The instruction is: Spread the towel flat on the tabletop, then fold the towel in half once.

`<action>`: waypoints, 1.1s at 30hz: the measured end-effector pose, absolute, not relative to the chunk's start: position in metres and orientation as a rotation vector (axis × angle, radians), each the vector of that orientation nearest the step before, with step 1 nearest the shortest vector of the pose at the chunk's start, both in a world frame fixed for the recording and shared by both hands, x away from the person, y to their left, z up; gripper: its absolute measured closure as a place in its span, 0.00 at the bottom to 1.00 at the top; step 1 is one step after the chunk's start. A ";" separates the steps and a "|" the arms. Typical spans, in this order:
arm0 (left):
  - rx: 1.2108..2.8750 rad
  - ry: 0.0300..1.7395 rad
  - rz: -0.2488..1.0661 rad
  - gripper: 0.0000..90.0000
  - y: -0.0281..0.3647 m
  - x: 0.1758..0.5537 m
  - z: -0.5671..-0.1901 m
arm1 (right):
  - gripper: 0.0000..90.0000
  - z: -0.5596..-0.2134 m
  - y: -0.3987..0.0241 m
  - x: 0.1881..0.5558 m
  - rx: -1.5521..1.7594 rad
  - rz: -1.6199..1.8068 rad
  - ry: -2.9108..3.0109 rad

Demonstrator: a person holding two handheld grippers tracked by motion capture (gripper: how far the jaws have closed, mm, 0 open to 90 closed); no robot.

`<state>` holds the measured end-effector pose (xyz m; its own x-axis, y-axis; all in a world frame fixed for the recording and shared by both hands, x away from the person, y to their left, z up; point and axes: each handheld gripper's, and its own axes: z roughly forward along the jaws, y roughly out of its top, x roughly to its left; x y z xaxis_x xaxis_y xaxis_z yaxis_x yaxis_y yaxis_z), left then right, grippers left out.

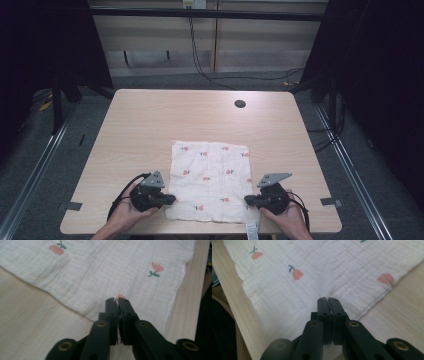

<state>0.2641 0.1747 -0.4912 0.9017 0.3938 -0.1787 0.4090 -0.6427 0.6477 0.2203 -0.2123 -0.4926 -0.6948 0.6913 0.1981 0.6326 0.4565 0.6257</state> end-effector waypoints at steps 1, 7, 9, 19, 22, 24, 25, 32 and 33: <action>2.323 0.574 -0.022 0.86 0.175 0.264 -0.489 | 0.94 -0.492 -0.213 0.221 1.175 1.070 2.614; 2.210 0.643 -0.004 0.68 0.183 0.276 -0.480 | 0.86 -0.475 -0.224 0.236 1.205 1.180 2.477; 2.190 0.669 0.013 0.64 0.186 0.282 -0.476 | 0.83 -0.472 -0.228 0.242 1.226 1.181 2.440; 2.147 0.767 0.071 0.58 0.189 0.322 -0.461 | 0.75 -0.467 -0.237 0.283 1.280 1.173 2.326; 2.120 0.794 0.080 0.56 0.193 0.333 -0.460 | 0.73 -0.465 -0.238 0.297 1.284 1.182 2.318; 2.093 0.811 0.068 0.56 0.197 0.342 -0.460 | 0.72 -0.463 -0.238 0.309 1.285 1.183 2.310; 2.088 0.820 0.079 0.55 0.198 0.344 -0.460 | 0.72 -0.461 -0.238 0.313 1.289 1.186 2.302; 2.079 0.819 0.081 0.59 0.200 0.357 -0.463 | 0.71 -0.466 -0.231 0.349 1.284 1.107 2.347; 2.079 0.819 0.081 0.60 0.200 0.357 -0.463 | 0.71 -0.467 -0.231 0.353 1.300 1.094 2.349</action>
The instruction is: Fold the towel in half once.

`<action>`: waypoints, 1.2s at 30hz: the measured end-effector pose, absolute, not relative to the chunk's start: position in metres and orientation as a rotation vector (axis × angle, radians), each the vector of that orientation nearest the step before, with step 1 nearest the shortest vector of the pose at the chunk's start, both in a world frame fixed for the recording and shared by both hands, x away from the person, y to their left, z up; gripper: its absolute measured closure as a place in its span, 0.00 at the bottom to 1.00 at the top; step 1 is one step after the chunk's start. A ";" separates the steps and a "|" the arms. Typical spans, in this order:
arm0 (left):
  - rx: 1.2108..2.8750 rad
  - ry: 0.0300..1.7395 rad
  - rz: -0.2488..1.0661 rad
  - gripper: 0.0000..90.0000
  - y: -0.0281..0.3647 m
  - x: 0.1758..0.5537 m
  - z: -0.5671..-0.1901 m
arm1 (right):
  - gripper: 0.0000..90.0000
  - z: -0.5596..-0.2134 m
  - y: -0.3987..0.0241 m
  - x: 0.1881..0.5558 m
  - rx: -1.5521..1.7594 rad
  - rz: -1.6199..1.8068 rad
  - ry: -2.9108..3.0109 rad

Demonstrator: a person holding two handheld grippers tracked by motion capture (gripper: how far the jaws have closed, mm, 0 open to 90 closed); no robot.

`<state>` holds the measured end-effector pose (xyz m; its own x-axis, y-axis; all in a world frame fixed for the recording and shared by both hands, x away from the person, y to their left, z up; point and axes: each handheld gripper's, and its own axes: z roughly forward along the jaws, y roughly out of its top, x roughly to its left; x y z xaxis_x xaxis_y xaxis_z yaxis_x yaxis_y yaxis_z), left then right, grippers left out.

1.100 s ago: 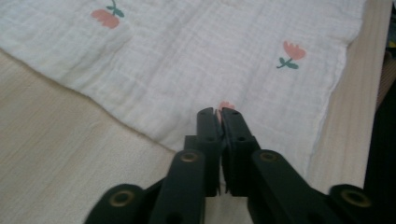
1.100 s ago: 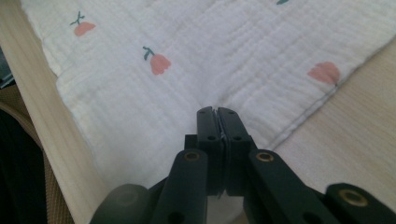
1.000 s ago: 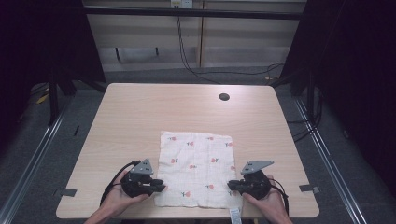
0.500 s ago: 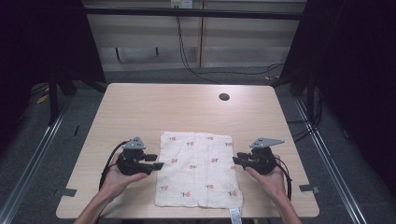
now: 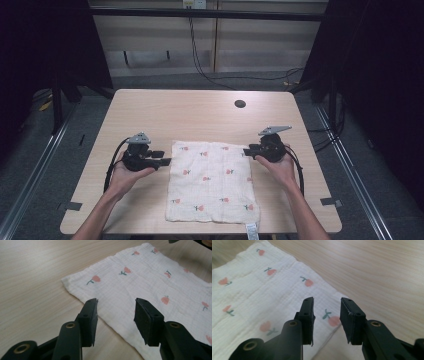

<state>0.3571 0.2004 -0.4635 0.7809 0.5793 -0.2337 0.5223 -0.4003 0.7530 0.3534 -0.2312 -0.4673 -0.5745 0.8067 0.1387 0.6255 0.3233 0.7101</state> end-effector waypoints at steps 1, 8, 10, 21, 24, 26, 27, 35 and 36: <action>2.093 0.820 0.085 0.60 0.200 0.362 -0.465 | 0.70 -0.469 -0.232 0.358 1.304 1.086 2.347; 2.088 0.831 0.096 0.59 0.195 0.383 -0.461 | 0.72 -0.478 -0.231 0.383 1.372 1.104 2.346; 2.084 0.850 0.105 0.59 0.194 0.389 -0.462 | 0.71 -0.479 -0.229 0.387 1.381 1.080 2.346; 2.061 0.942 0.094 0.56 0.202 0.411 -0.477 | 0.69 -0.493 -0.230 0.396 1.417 1.010 2.349; 2.087 0.950 0.107 0.56 0.200 0.414 -0.482 | 0.69 -0.496 -0.228 0.397 1.399 0.979 2.365; 2.090 0.951 0.105 0.56 0.198 0.415 -0.484 | 0.70 -0.498 -0.227 0.397 1.388 0.977 2.364; 2.088 0.952 0.111 0.56 0.197 0.416 -0.484 | 0.70 -0.499 -0.226 0.397 1.382 0.966 2.358; 2.086 0.975 0.079 0.56 0.190 0.425 -0.493 | 0.95 -0.500 -0.226 0.393 1.357 0.984 2.382; 2.092 0.969 0.107 0.58 0.187 0.424 -0.493 | 0.95 -0.500 -0.228 0.393 1.357 0.983 2.381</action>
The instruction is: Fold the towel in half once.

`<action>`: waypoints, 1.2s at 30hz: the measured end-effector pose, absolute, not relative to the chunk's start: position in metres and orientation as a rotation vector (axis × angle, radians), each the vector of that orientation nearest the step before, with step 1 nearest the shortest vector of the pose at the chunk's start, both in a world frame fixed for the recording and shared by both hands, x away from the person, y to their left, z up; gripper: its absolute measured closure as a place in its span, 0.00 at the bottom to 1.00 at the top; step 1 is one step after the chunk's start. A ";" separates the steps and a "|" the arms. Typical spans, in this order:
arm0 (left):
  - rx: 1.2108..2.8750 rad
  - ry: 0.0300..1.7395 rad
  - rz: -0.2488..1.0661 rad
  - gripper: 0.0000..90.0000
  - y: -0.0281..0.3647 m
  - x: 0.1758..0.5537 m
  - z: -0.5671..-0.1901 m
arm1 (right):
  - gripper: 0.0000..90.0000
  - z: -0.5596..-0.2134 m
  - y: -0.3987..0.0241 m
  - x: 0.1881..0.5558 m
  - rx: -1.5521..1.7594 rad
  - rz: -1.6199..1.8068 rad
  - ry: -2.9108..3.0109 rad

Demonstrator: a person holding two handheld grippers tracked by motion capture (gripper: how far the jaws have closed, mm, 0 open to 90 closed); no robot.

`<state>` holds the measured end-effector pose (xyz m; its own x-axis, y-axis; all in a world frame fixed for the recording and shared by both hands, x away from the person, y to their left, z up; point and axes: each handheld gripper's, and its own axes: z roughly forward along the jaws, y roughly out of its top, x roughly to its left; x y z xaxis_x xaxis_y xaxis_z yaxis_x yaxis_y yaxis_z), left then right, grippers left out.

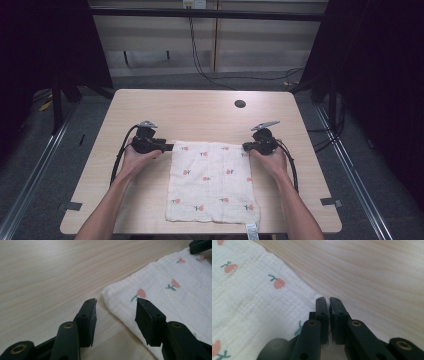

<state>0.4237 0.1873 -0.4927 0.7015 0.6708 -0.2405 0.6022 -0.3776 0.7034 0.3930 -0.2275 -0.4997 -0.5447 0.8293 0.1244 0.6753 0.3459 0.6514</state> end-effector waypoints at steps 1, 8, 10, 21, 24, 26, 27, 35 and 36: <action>2.082 0.964 0.100 0.59 0.186 0.424 -0.493 | 0.96 -0.501 -0.228 0.393 1.363 1.006 2.376; 2.071 1.025 0.118 0.59 0.179 0.432 -0.499 | 0.96 -0.500 -0.229 0.392 1.370 0.999 2.368; 2.065 1.029 0.120 0.60 0.178 0.433 -0.500 | 0.96 -0.500 -0.228 0.392 1.368 1.002 2.372; 2.094 1.004 0.129 0.67 0.167 0.437 -0.504 | 0.96 -0.501 -0.229 0.392 1.375 1.010 2.367; 2.115 0.970 0.148 0.72 0.164 0.435 -0.504 | 0.96 -0.501 -0.229 0.392 1.377 1.014 2.364; 2.128 0.945 0.152 0.77 0.164 0.433 -0.504 | 0.96 -0.502 -0.229 0.391 1.381 1.026 2.358; 2.128 0.942 0.131 0.80 0.164 0.432 -0.504 | 0.96 -0.502 -0.229 0.391 1.374 1.026 2.355; 2.092 0.941 0.069 0.97 0.166 0.431 -0.508 | 0.96 -0.500 -0.229 0.391 1.392 1.087 2.353; 2.092 0.941 0.069 0.97 0.166 0.431 -0.508 | 0.96 -0.499 -0.229 0.390 1.398 1.095 2.353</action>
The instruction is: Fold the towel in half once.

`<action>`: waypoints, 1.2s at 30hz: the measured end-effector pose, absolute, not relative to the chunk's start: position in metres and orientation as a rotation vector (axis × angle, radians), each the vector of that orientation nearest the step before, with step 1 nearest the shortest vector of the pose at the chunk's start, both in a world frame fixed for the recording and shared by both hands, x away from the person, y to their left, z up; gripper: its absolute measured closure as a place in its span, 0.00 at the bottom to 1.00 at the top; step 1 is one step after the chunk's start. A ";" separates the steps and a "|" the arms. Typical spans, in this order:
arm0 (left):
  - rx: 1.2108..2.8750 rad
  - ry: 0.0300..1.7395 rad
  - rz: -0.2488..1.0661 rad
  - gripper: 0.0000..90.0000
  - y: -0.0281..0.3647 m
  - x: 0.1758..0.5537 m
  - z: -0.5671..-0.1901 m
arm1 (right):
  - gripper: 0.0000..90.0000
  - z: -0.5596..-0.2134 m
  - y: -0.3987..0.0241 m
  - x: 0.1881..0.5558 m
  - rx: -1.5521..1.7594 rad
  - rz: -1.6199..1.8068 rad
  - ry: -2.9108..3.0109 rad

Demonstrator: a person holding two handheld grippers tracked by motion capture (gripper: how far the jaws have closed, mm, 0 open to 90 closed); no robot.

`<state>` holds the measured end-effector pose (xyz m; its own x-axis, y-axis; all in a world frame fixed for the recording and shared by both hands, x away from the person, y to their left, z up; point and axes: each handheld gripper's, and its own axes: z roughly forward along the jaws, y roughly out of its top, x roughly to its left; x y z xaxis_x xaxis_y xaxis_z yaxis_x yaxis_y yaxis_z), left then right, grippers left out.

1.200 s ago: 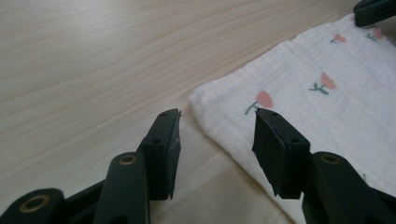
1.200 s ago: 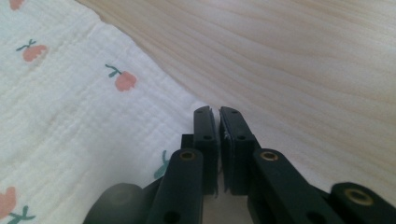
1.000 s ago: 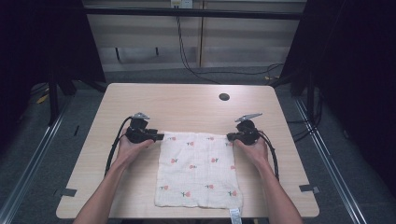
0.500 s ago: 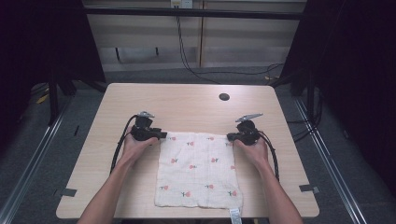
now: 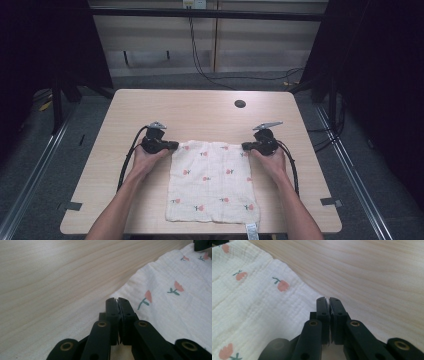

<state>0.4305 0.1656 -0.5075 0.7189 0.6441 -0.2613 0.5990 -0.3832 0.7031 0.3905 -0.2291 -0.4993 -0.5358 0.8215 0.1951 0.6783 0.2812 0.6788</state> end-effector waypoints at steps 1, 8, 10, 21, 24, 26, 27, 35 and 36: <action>2.081 0.938 0.067 0.97 0.166 0.430 -0.506 | 0.96 -0.498 -0.230 0.391 1.396 1.111 2.352; 2.036 0.916 0.078 0.98 0.178 0.430 -0.486 | 0.97 -0.486 -0.232 0.391 1.384 1.165 2.332; 2.026 0.917 0.079 0.98 0.179 0.430 -0.483 | 0.96 -0.481 -0.230 0.390 1.363 1.174 2.332; 1.986 0.911 0.107 0.98 0.188 0.434 -0.464 | 0.97 -0.456 -0.228 0.399 1.331 1.233 2.284; 1.976 0.894 0.122 0.98 0.187 0.436 -0.456 | 0.97 -0.449 -0.227 0.402 1.322 1.225 2.283; 1.967 0.886 0.142 0.98 0.188 0.437 -0.448 | 0.97 -0.445 -0.227 0.404 1.311 1.228 2.276; 1.945 0.886 0.138 0.98 0.190 0.437 -0.444 | 0.97 -0.442 -0.228 0.404 1.312 1.235 2.268; 1.959 0.865 0.108 0.98 0.194 0.422 -0.457 | 0.97 -0.449 -0.235 0.390 1.319 1.272 2.260; 1.961 0.859 0.106 0.98 0.194 0.420 -0.458 | 0.97 -0.451 -0.236 0.387 1.325 1.288 2.256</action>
<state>0.4201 0.1943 -0.4576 0.7488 0.6068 -0.2665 0.5234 -0.2948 0.7995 0.3870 -0.2361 -0.4513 -0.5671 0.7929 0.2231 0.5953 0.2073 0.7763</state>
